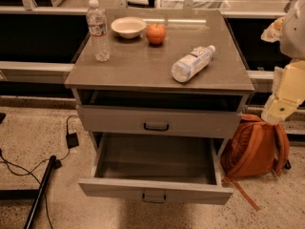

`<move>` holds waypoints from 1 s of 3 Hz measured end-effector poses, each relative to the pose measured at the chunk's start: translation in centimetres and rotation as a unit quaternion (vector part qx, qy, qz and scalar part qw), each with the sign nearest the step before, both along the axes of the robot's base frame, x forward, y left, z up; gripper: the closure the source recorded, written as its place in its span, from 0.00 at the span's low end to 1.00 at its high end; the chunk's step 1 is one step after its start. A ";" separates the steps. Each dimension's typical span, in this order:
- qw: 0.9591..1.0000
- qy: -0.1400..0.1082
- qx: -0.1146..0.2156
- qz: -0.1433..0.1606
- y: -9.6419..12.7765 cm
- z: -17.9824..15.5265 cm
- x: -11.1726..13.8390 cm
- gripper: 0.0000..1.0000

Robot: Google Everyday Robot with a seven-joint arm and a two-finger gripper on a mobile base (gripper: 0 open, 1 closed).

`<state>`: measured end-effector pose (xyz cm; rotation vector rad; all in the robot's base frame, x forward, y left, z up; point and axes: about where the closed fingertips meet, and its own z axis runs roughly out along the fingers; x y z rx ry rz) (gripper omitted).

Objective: Close middle drawer

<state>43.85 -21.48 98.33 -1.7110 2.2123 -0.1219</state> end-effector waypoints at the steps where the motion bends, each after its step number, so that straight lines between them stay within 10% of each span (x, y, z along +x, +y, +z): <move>1: 1.000 -0.001 0.001 0.000 0.0 0.0 0.0 0.00; 3: 0.998 0.018 0.060 0.024 0.3 -10.8 0.1 0.00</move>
Offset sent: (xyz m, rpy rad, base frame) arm 0.0377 -0.0065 -0.1484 0.1889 0.0643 0.0022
